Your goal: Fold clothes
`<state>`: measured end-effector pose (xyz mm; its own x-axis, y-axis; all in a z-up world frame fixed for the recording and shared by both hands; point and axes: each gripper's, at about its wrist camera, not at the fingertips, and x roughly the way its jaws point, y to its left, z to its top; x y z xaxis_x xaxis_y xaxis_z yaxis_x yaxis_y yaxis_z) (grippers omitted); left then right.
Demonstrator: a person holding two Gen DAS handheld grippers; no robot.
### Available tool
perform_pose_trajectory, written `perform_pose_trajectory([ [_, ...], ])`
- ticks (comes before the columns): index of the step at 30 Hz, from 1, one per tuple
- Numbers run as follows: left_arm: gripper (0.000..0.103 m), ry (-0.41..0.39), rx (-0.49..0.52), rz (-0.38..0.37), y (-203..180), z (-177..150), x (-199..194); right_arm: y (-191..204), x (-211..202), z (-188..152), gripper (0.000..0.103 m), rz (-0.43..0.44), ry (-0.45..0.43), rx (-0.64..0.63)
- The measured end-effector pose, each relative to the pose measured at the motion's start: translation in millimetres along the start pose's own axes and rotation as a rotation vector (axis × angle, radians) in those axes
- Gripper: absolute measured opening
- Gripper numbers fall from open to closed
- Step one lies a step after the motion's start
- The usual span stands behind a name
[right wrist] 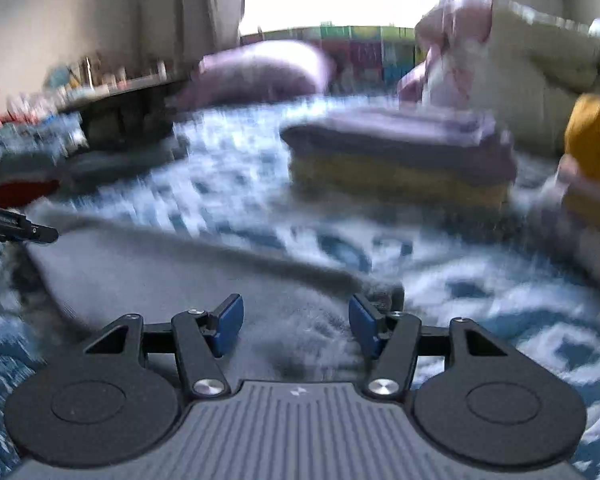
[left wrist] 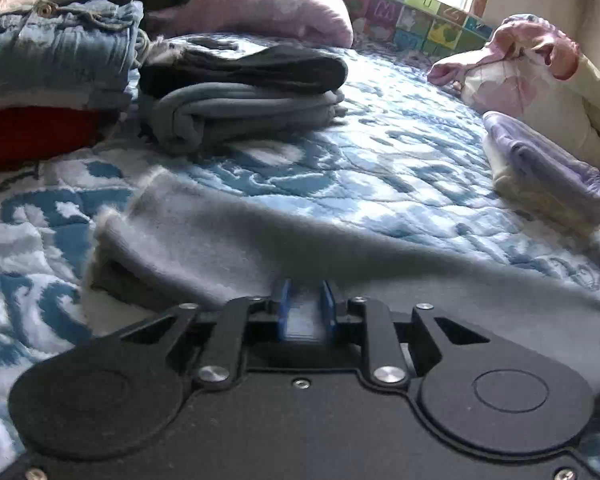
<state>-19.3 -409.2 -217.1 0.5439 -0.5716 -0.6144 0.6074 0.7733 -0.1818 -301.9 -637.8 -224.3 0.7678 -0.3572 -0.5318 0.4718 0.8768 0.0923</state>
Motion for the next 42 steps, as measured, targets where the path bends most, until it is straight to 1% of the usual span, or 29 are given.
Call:
perform_pose_trajectory([
  [3, 0.02, 0.002, 0.053, 0.034, -7.6, 7.3, -5.2, 4.8, 1.6, -0.1, 0.059, -0.011, 0.015, -0.03],
  [5, 0.023, -0.013, 0.017, 0.022, -1.9, 10.4, -20.8, 4.0, -2.0, -0.2, 0.059, -0.003, 0.003, -0.025],
  [7, 0.031, -0.051, -0.034, 0.001, 6.0, 11.8, -43.4, 2.2, -11.4, 1.6, 0.059, 0.012, -0.036, -0.012],
  [9, 0.032, -0.062, -0.067, -0.008, 13.9, 9.3, -65.9, 0.0, -29.4, 3.9, 0.059, 0.022, -0.1, -0.001],
  [11, 0.032, -0.063, -0.09, -0.032, 14.3, 8.0, -80.1, -2.9, -38.9, 4.6, 0.059, 0.046, -0.13, 0.005],
  [13, 0.032, -0.054, -0.091, -0.032, 12.8, 3.7, -88.3, -3.3, -35.1, 4.9, 0.059, 0.044, -0.104, -0.004],
  [14, 0.032, -0.042, -0.117, -0.035, 14.8, 1.7, -89.6, -3.7, -26.0, 3.9, 0.059, 0.015, -0.057, -0.007],
  [15, 0.033, -0.029, -0.146, -0.037, 17.1, -0.3, -90.5, -6.8, -11.9, 1.0, 0.059, -0.007, 0.01, -0.002],
  [16, 0.04, -0.015, -0.199, -0.041, 23.1, -2.4, -89.7, -7.0, -9.9, -0.5, 0.059, -0.016, 0.004, -0.008],
  [18, 0.051, 0.002, -0.332, -0.055, 39.0, -6.8, -86.7, -4.4, -21.1, 4.4, 0.06, 0.009, -0.051, 0.001],
  [19, 0.055, 0.01, -0.396, -0.064, 47.2, -8.7, -85.0, -5.7, -28.2, 5.5, 0.063, 0.033, -0.08, 0.023],
  [20, 0.057, 0.016, -0.47, -0.076, 56.8, -11.1, -82.8, -7.8, -31.3, 4.3, 0.068, 0.035, -0.083, 0.045],
  [21, 0.059, 0.019, -0.533, -0.087, 64.5, -13.2, -79.8, -9.9, -34.1, 2.9, 0.068, 0.035, -0.083, 0.067],
  [23, 0.06, 0.025, -0.645, -0.109, 78.1, -16.8, -72.5, -18.9, -32.6, -1.5, 0.068, 0.022, -0.05, 0.106],
  [26, 0.06, 0.021, -0.757, -0.121, 93.7, -18.5, -59.5, -32.1, -32.2, -6.2, 0.069, 0.005, -0.033, 0.159],
  [28, 0.061, 0.006, -0.833, -0.155, 103.6, -20.3, -50.4, -41.3, -30.2, -9.0, 0.069, 0.002, -0.022, 0.195],
  [30, 0.061, -0.018, -0.869, -0.167, 109.6, -18.4, -45.0, -49.4, -28.7, -12.1, 0.071, 0.019, -0.015, 0.242],
  [31, 0.061, -0.032, -0.869, -0.165, 110.7, -16.8, -42.7, -51.4, -28.3, -13.6, 0.073, 0.024, -0.013, 0.256],
  [35, 0.061, -0.09, -0.855, -0.158, 116.9, -14.0, -31.9, -51.7, -17.2, -15.3, 0.074, 0.022, 0.019, 0.254],
  [37, 0.057, -0.12, -0.861, -0.16, 120.4, -15.1, -27.8, -51.0, -10.8, -14.3, 0.074, 0.018, 0.032, 0.248],
  [38, 0.055, -0.13, -0.85, -0.153, 120.7, -15.8, -25.6, -51.2, -9.3, -14.1, 0.075, 0.018, 0.035, 0.248],
  [40, 0.035, -0.134, -0.832, -0.131, 120.3, -17.2, -22.3, -51.6, -6.3, -13.7, 0.075, 0.018, 0.04, 0.247],
  [41, 0.033, -0.136, -0.829, -0.122, 120.8, -18.5, -21.0, -52.3, -5.4, -13.4, 0.075, 0.019, 0.042, 0.249],
  [42, 0.027, -0.138, -0.827, -0.112, 121.2, -19.8, -19.6, -53.0, -4.6, -13.1, 0.075, 0.021, 0.044, 0.251],
])
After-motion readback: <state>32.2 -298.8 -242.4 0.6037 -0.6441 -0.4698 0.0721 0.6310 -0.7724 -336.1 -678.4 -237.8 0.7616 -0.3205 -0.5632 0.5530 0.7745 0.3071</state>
